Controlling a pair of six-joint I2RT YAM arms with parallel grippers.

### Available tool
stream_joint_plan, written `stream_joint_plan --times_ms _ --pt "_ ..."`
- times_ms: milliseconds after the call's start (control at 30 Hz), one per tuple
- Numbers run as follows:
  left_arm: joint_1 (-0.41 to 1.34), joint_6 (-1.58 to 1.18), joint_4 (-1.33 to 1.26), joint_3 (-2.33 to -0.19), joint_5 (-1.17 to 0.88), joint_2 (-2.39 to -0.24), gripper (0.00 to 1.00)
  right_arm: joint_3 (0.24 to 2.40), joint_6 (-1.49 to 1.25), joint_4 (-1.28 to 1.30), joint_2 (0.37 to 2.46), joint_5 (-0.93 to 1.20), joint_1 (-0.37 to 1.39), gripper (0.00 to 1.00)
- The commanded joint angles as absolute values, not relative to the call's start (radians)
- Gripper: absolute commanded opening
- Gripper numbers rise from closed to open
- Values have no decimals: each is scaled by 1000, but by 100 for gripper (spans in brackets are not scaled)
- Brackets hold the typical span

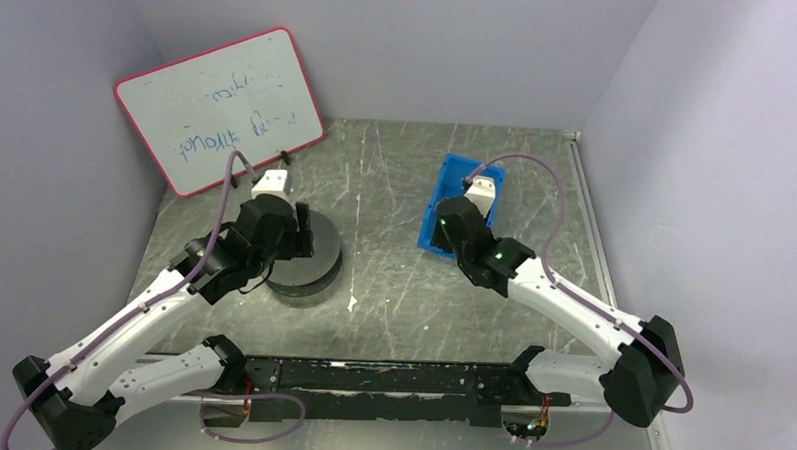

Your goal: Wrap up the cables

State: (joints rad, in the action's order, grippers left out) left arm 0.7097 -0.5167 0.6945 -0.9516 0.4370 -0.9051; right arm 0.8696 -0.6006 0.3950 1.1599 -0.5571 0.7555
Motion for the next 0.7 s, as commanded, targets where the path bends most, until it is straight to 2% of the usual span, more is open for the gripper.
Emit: stream_joint_plan --times_ms 0,200,667 --pt "699 -589 717 -904 434 -895 76 881 -638 317 1199 -601 712 53" --pt "673 -560 686 -886 388 -898 76 842 -660 230 1268 -578 621 49" --pt "654 -533 671 -875 349 -870 76 849 -675 114 1443 -692 585 42"
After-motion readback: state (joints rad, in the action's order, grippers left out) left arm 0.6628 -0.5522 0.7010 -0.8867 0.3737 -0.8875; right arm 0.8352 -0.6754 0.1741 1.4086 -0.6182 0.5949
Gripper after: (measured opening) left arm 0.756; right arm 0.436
